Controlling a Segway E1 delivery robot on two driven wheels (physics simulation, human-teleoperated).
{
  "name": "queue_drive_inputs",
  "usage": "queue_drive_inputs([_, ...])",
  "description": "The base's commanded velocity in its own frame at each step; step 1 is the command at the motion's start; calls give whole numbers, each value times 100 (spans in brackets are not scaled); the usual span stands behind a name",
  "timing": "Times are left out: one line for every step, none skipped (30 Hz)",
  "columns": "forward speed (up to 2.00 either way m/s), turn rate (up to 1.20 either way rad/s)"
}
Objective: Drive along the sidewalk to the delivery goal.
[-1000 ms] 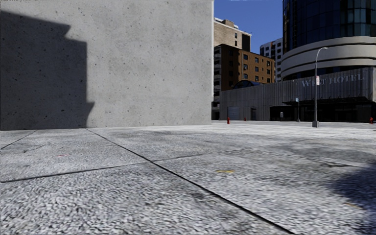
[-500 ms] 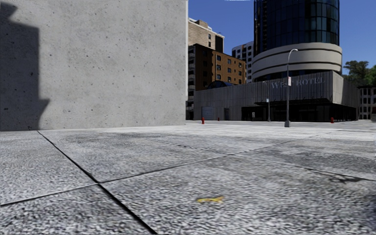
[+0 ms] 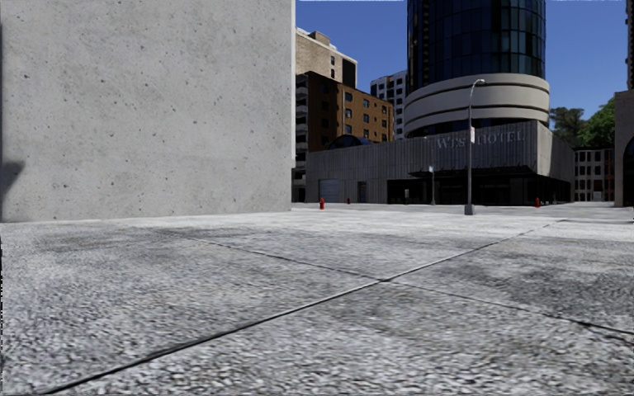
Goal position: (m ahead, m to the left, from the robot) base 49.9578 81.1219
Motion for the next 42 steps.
queue_drive_inputs([200, 0])
queue_drive_inputs([200, 0])
queue_drive_inputs([200, 0])
queue_drive_inputs([200, 0])
queue_drive_inputs([200, 0])
queue_drive_inputs([200, 0])
queue_drive_inputs([200, 0])
queue_drive_inputs([200, 0])
queue_drive_inputs([200, 0])
queue_drive_inputs([200, 0])
queue_drive_inputs([200, 0])
queue_drive_inputs([200, 0])
queue_drive_inputs([200, 0])
queue_drive_inputs([200, 0])
queue_drive_inputs([200, -2])
queue_drive_inputs([200, -10])
queue_drive_inputs([200, -17])
queue_drive_inputs([200, -31])
queue_drive_inputs([200, -42])
queue_drive_inputs([200, -48])
queue_drive_inputs([200, -49])
queue_drive_inputs([200, -39])
queue_drive_inputs([200, -39])
queue_drive_inputs([200, -22])
queue_drive_inputs([200, 0])
queue_drive_inputs([200, 0])
queue_drive_inputs([200, 0])
queue_drive_inputs([200, 0])
queue_drive_inputs([200, 0])
queue_drive_inputs([200, 0])
queue_drive_inputs([200, 0])
queue_drive_inputs([200, 0])
queue_drive_inputs([200, 0])
queue_drive_inputs([200, 0])
queue_drive_inputs([200, 0])
queue_drive_inputs([200, 0])
queue_drive_inputs([200, 0])
queue_drive_inputs([200, 0])
queue_drive_inputs([200, 0])
queue_drive_inputs([200, 0])
queue_drive_inputs([200, 0])
queue_drive_inputs([200, 0])
